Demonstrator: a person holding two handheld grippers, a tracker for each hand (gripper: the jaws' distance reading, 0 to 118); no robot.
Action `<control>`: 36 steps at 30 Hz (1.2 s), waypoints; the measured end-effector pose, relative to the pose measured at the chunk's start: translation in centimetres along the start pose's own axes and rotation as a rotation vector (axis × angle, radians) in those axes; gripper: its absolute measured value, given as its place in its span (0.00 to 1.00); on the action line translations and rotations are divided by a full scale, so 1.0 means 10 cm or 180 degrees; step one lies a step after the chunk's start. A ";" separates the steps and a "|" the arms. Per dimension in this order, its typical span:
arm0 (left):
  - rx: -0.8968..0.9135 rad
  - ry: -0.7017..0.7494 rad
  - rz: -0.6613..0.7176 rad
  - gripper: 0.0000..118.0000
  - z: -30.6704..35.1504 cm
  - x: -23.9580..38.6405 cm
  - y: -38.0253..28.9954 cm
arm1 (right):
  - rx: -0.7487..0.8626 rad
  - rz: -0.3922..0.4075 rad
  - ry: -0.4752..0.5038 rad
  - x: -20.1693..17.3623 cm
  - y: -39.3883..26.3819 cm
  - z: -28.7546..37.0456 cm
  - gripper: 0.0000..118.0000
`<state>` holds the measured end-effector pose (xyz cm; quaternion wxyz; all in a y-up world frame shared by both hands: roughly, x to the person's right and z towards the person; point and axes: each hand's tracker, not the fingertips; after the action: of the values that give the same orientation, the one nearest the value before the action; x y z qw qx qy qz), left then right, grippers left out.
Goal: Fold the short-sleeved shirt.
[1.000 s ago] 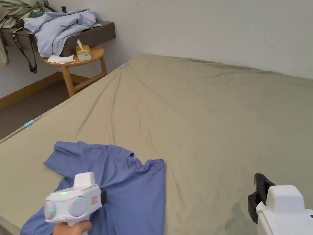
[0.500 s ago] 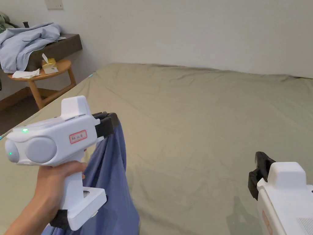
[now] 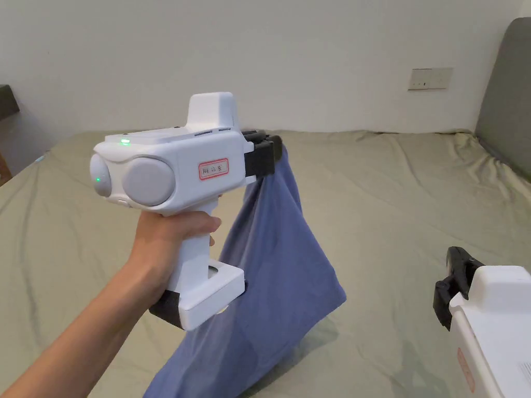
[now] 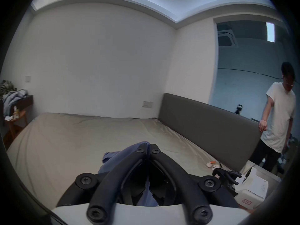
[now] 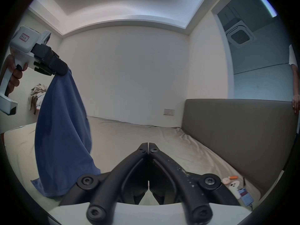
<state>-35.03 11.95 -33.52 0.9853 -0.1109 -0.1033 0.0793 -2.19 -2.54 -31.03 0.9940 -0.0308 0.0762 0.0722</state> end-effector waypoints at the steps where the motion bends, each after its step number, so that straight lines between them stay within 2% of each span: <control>1: -0.0047 -0.0062 -0.0022 0.01 -0.09 0.11 -0.06 | -0.0005 0.0002 -0.0055 0.08 -0.01 0.02 0.01; 7: -0.0503 -0.0408 0.0096 0.01 -0.60 0.50 -0.63 | -0.0093 -0.0019 -0.0330 0.48 -0.12 0.08 0.01; 11: -0.1131 -0.0467 0.0203 0.01 -0.92 0.52 -1.32 | -0.0167 -0.0031 -0.0406 0.58 -0.22 0.09 0.01; 20: -0.2524 0.0069 0.0443 0.01 -1.45 0.26 -3.02 | -0.0326 -0.0053 -0.0340 0.48 -0.42 0.02 0.01; 23: -0.2749 0.0292 0.0202 0.01 -1.48 0.25 -3.34 | -0.0389 -0.0056 -0.0301 0.42 -0.47 0.00 0.01; 25: -0.2522 0.0259 0.0356 0.03 -1.39 0.26 -3.28 | -0.0406 -0.0056 -0.0279 0.39 -0.47 0.00 0.01; 26: -0.2521 0.0304 0.0450 0.09 -1.39 0.26 -3.21 | -0.0410 -0.0052 -0.0272 0.38 -0.46 0.01 0.01; 27: -0.2494 0.0296 0.0489 0.25 -1.37 0.25 -3.15 | -0.0405 -0.0048 -0.0263 0.38 -0.46 0.01 0.01; 28: -0.2430 0.0259 0.0494 0.59 -1.35 0.25 -3.08 | -0.0394 -0.0044 -0.0256 0.37 -0.44 0.02 0.01; 29: -0.2302 0.0243 0.0512 0.81 -1.27 0.26 -2.97 | -0.0382 -0.0037 -0.0252 0.36 -0.42 0.02 0.01; 30: -0.2133 0.0231 0.0488 0.96 -1.21 0.26 -2.86 | -0.0360 -0.0033 -0.0248 0.35 -0.39 0.03 0.01; 31: -0.1982 0.0255 0.0473 1.00 -1.15 0.26 -2.75 | -0.0338 -0.0033 -0.0247 0.35 -0.37 0.04 0.01; 36: -0.1108 0.0428 0.0366 0.99 -0.71 0.20 -2.03 | -0.0231 -0.0048 -0.0239 0.31 -0.22 0.08 0.01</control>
<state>-28.87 -8.72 -35.10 0.9498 -0.2903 -0.0429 0.1088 1.24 -4.22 -30.62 0.9949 -0.0647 0.0360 0.0686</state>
